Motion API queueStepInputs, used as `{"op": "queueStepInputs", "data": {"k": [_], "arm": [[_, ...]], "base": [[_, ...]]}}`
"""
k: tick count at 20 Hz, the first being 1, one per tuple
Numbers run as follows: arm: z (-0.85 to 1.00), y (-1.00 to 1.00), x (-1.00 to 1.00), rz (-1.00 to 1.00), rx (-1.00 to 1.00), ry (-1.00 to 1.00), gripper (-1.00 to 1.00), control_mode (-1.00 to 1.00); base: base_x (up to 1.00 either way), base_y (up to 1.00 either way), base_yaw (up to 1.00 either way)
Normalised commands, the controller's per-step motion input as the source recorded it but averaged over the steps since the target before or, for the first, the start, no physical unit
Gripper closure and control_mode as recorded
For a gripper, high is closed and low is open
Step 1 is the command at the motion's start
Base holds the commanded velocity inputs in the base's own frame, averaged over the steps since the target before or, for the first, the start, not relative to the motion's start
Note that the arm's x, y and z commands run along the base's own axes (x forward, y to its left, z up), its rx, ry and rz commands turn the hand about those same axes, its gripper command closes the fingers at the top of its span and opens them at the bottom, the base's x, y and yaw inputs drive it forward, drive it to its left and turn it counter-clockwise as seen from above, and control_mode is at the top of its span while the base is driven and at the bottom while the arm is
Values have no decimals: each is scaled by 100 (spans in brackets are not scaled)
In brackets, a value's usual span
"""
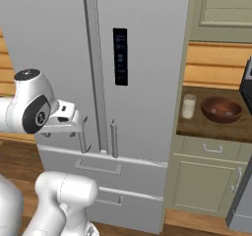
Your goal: Grab a lemon wedge from the fridge and one ice cube from the ice bowl, and put them in the glass of lemonade.
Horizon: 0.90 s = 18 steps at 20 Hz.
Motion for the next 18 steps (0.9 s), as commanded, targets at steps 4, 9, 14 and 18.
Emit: {"op": "queueStepInputs", "data": {"k": [4, 9, 14, 18], "arm": [[-87, 100, 2, 1, -33, -20, -100, -100], [-32, 58, 57, -5, -17, -40, -100, -100], [-12, 0, 72, -7, -1, -18, -100, -100], [-18, -5, 39, -2, 7, -3, -100, -100]], "base": [[0, 0, 0], [0, 0, 0], [0, 0, 0], [0, 0, 0]]}}
